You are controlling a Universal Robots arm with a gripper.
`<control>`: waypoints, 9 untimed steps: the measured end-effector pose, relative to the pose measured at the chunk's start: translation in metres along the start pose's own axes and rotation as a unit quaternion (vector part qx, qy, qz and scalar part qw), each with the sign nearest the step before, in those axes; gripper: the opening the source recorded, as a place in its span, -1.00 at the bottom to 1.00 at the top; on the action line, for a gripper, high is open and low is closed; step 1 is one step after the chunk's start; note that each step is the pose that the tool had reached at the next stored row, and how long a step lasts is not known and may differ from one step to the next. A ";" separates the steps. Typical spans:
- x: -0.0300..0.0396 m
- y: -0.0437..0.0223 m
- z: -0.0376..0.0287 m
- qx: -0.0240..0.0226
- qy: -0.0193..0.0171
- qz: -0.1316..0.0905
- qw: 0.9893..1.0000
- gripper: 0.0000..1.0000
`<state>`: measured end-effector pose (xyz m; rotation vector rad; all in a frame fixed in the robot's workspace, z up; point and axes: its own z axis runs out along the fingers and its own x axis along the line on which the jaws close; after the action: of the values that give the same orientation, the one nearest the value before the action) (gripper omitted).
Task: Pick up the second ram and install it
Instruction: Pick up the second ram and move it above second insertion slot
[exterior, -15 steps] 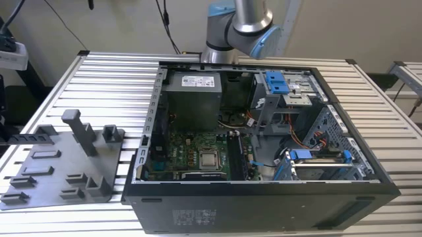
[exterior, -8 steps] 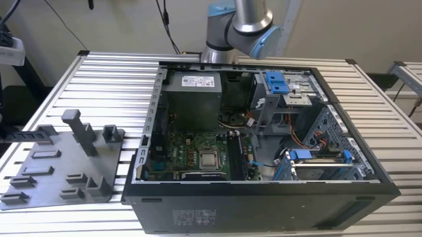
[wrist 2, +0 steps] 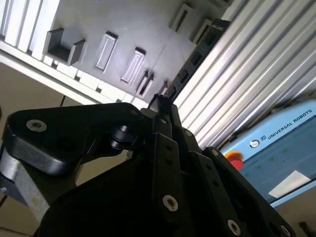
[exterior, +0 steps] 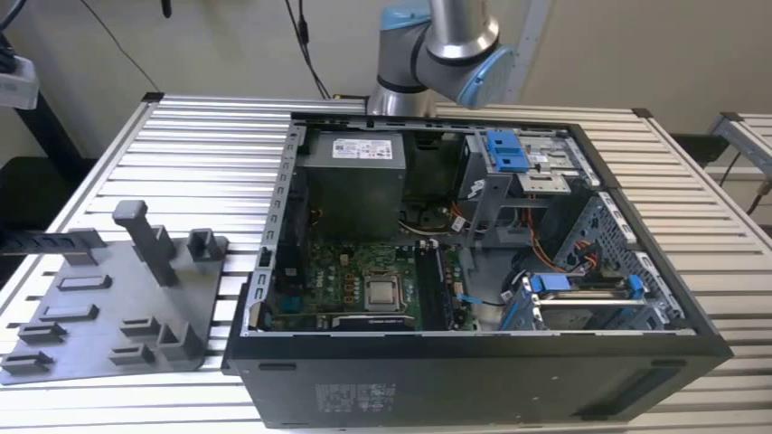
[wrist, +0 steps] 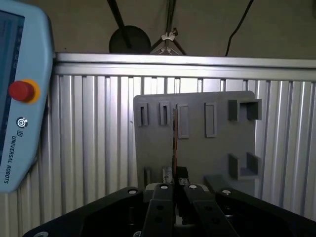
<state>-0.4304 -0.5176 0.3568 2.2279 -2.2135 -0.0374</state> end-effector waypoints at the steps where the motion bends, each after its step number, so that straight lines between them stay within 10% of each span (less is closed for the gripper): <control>1: 0.0000 0.0000 -0.0011 0.000 0.000 0.000 1.000 -0.72; 9: 0.0000 0.0000 -0.0081 0.000 0.000 0.000 1.000 -0.72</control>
<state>-0.4303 -0.5177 0.3649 2.2277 -2.2138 -0.0374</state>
